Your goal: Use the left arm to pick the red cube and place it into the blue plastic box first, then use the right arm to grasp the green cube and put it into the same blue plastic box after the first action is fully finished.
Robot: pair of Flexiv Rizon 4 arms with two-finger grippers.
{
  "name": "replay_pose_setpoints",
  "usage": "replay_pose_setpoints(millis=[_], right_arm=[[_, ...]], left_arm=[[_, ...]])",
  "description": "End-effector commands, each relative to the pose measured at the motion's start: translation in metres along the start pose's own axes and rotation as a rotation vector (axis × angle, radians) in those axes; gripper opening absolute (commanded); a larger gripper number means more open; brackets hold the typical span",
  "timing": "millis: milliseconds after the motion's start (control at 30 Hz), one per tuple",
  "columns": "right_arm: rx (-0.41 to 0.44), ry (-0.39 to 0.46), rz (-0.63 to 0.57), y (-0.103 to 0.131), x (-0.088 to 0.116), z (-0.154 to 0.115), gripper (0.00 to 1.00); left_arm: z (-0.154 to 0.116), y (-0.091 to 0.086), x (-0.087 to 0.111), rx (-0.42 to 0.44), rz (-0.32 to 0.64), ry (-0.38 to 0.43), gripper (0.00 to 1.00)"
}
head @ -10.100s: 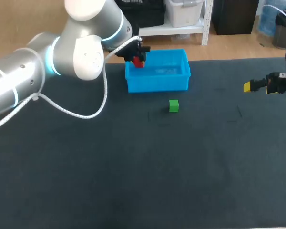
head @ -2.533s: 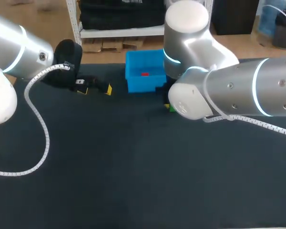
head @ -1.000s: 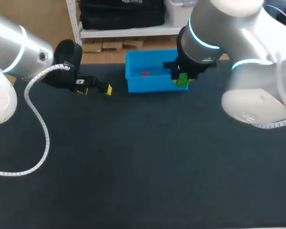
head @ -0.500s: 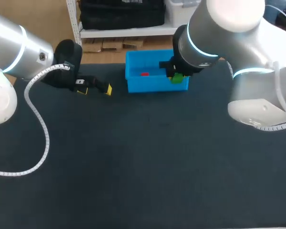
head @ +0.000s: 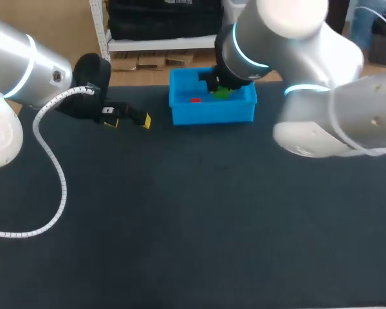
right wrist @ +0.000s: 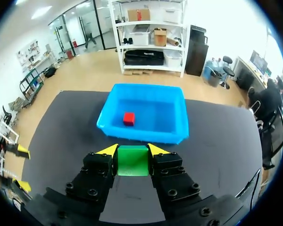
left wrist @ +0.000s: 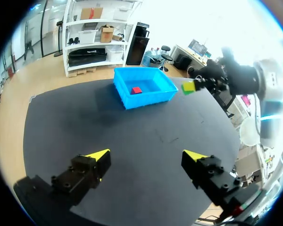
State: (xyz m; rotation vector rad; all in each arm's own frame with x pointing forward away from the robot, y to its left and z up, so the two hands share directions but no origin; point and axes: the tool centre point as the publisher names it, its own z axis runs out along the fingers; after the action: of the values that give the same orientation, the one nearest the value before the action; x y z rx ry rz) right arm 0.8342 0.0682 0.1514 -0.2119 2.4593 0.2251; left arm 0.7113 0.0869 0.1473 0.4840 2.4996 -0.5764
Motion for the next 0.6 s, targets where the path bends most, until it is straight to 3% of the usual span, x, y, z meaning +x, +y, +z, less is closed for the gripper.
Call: replay_pose_setpoints(millis=[33,600], right_arm=[[-0.023,0.033,0.011,0.006,-0.025,0.040,0.00],[0.019,0.039,-0.034,-0.007,-0.055,0.109,0.00]], left_arm=[[0.000,0.002,0.000,0.010,0.003,-0.003,1.00],[0.000,0.002,0.000,0.010,0.003,-0.003,1.00]])
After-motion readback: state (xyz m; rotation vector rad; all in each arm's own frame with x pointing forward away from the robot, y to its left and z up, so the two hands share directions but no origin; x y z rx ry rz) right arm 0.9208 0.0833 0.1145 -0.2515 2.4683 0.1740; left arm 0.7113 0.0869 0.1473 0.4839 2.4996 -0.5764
